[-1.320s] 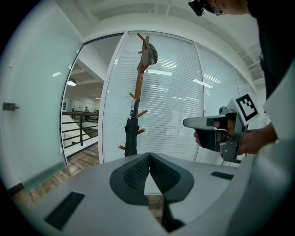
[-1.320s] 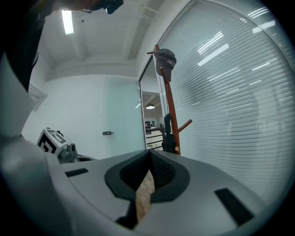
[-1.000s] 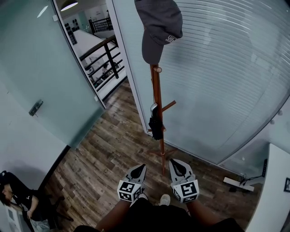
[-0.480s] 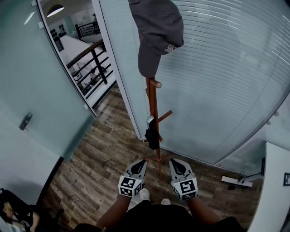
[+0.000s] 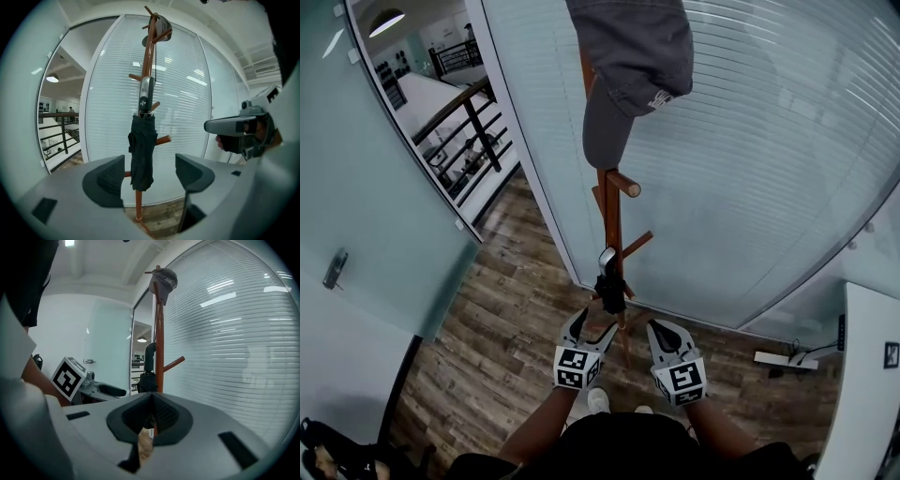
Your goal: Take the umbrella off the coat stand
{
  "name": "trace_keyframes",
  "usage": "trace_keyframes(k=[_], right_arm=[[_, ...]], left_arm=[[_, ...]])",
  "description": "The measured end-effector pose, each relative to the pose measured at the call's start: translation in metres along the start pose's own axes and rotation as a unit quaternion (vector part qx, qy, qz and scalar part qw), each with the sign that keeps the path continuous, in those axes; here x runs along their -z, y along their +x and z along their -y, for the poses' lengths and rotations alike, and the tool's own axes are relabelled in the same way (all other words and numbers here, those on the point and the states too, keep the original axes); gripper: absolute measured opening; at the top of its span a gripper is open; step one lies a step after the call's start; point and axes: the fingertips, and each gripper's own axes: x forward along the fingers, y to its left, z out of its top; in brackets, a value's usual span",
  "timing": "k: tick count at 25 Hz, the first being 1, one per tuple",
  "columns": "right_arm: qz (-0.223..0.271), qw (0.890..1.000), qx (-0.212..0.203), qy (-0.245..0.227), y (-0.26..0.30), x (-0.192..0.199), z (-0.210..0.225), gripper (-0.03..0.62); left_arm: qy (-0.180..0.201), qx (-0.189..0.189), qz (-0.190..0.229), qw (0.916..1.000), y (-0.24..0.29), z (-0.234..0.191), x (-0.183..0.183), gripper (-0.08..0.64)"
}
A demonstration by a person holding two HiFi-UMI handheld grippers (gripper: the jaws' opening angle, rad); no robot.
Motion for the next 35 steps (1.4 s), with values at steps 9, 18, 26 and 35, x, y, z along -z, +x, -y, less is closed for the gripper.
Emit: trace_keyframes(k=[9,18,26,35], right_arm=[[-0.023,0.999,0.045,0.014,-0.012,0.012,0.024,0.006],[-0.04,0.998,0.056,0.015,-0.02,0.028,0.024,0.006],[-0.053,0.996,0.067,0.025,-0.024,0.042,0.025,0.006],[-0.057,0.996,0.066,0.029,-0.018,0.04,0.024,0.006]], left_arm=[[0.008,0.003,-0.04,0.9991,0.049,-0.011,0.004,0.34],[0.004,-0.001,-0.043,0.9991,0.085,-0.013,0.009,0.339],[0.022,-0.016,-0.065,0.9975,0.095,-0.02,0.012,0.276],[0.032,0.004,-0.059,0.9978,0.083,-0.01,0.009,0.258]])
